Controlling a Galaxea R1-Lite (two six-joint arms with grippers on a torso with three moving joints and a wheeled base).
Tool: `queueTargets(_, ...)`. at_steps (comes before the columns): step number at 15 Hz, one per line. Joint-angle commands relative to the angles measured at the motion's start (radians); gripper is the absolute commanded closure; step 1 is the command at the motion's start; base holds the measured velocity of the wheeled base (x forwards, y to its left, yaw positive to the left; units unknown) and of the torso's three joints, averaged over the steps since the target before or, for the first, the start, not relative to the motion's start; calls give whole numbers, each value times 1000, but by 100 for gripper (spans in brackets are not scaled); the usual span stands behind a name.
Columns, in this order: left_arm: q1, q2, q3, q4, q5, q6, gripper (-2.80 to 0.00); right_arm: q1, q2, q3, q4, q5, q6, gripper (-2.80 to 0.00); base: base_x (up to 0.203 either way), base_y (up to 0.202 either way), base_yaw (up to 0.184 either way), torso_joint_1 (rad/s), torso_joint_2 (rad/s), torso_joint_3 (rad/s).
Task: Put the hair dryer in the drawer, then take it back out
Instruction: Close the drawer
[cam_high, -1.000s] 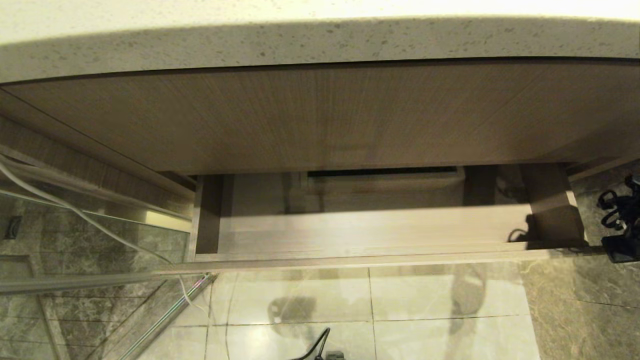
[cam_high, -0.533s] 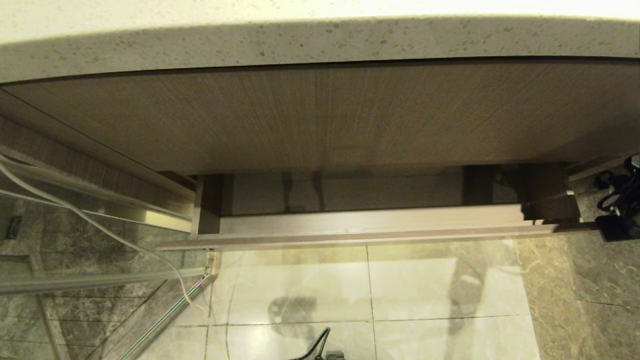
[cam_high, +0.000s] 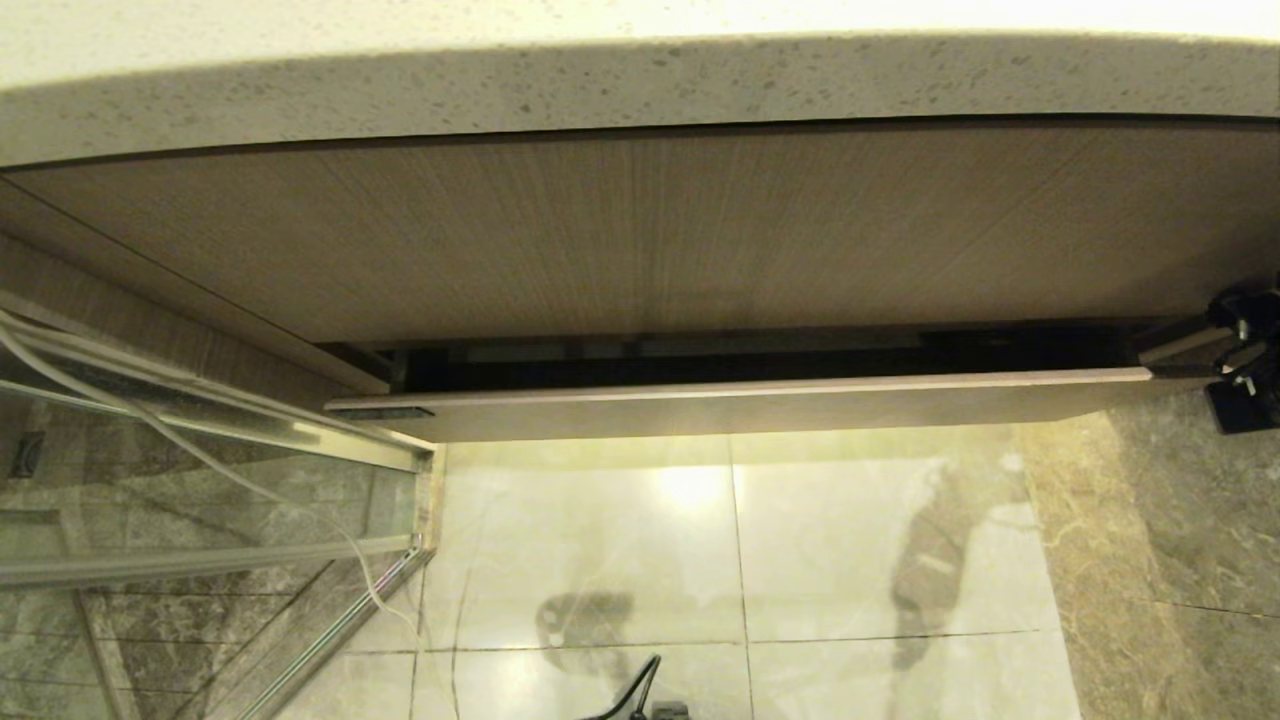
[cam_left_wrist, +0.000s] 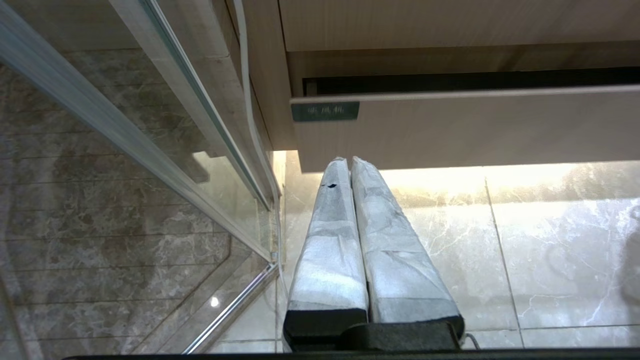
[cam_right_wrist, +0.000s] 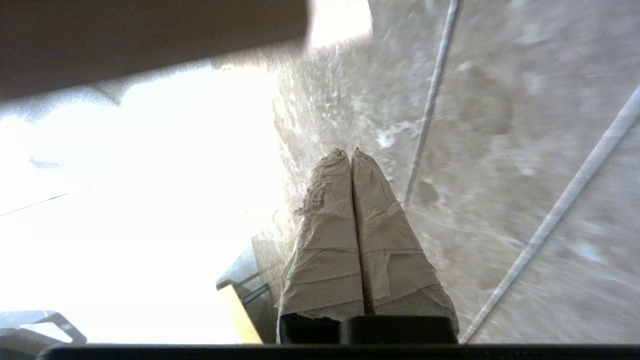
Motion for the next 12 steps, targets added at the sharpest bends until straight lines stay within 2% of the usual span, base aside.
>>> queueTargets(1, 1, 0, 40, -1, 0, -1, 0, -9, -49, 27, 0, 0, -21, 0, 0, 0, 0, 0, 0, 0)
queueTargets(12, 1, 0, 40, -1, 0, -1, 0, -8, -50, 35, -6, -2, -25, 0, 0, 0, 0, 0, 0, 0)
